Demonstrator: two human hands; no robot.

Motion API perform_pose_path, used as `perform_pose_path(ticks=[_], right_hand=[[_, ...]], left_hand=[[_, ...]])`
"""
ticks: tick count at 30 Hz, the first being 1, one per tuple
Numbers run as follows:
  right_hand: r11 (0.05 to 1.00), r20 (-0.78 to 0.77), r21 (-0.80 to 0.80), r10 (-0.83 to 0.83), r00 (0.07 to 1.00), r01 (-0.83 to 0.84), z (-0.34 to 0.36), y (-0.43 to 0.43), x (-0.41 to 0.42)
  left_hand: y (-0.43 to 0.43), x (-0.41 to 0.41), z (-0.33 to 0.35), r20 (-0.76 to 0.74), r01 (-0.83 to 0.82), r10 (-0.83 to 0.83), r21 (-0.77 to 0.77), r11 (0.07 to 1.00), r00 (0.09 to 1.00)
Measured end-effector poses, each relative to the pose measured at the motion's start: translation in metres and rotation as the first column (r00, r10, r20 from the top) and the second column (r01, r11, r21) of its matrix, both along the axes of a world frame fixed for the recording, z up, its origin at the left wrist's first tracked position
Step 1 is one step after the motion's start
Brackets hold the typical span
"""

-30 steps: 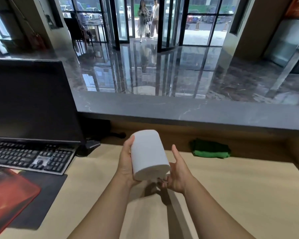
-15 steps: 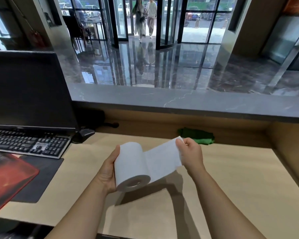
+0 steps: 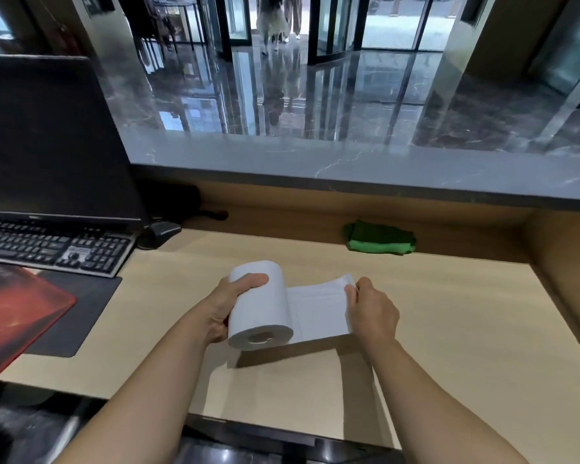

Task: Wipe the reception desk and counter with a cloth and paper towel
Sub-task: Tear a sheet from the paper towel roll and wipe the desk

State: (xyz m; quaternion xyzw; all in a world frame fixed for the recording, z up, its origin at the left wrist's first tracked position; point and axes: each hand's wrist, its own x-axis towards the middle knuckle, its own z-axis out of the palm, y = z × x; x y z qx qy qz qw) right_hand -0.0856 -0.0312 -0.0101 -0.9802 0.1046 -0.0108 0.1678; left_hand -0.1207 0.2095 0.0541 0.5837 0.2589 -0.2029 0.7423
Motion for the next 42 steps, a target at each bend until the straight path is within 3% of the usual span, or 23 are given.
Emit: perform_pose_path(ticks=[5,9,12,15,19,21,23,26,28,31,37,42], right_hand=[[0.997,-0.048,0.034,0.064,0.997,-0.062,-0.016,0.021,-0.014],[0.991,-0.074,0.087,-0.094,0.993,0.100,-0.019,-0.002,-0.013],[0.986,-0.104,0.138,-0.082,0.991,0.096,-0.023,-0.011,-0.009],[0.952,-0.112,0.307,0.030,0.993,0.006,-0.023,0.016,-0.008],[0.747,0.024,0.663,0.046,0.999,-0.050,-0.001,0.045,0.007],[0.677,0.021,0.736,-0.006,1.000,-0.012,0.002,0.045,0.012],[0.762,-0.066,0.642,-0.044,0.997,0.077,-0.012,0.036,0.010],[0.930,-0.245,0.325,-0.093,0.965,0.172,-0.039,0.023,-0.005],[0.986,-0.157,0.113,-0.104,0.982,0.122,-0.043,0.025,-0.012],[0.989,0.122,-0.144,0.053,0.991,-0.035,-0.051,0.039,-0.016],[0.961,0.263,-0.265,0.153,0.953,-0.082,-0.066,0.046,-0.012],[0.964,0.113,-0.267,0.050,0.992,-0.018,-0.060,0.054,0.005]], left_hand=[[0.003,-0.002,-0.002,-0.039,0.078,-0.069,0.293,0.953,0.997],[0.034,-0.016,-0.002,-0.029,0.062,-0.055,0.574,0.817,0.998],[0.060,-0.017,0.001,0.063,-0.033,-0.001,0.544,0.838,0.998],[0.054,-0.010,0.011,0.181,-0.079,-0.014,0.498,0.864,0.983],[0.056,-0.007,0.013,0.277,-0.194,0.063,0.473,0.859,0.959],[0.060,-0.009,0.009,0.306,-0.246,0.108,0.462,0.852,0.946],[0.059,-0.013,0.003,0.322,-0.277,0.129,0.469,0.839,0.938],[0.056,-0.019,-0.009,0.322,-0.299,0.158,0.455,0.839,0.934],[0.054,-0.023,-0.016,0.316,-0.306,0.170,0.452,0.838,0.933],[0.052,-0.026,-0.026,0.314,-0.319,0.184,0.458,0.830,0.931],[0.055,-0.031,-0.037,0.340,-0.331,0.182,0.455,0.827,0.923],[0.059,-0.031,-0.038,0.347,-0.334,0.188,0.433,0.837,0.919]])
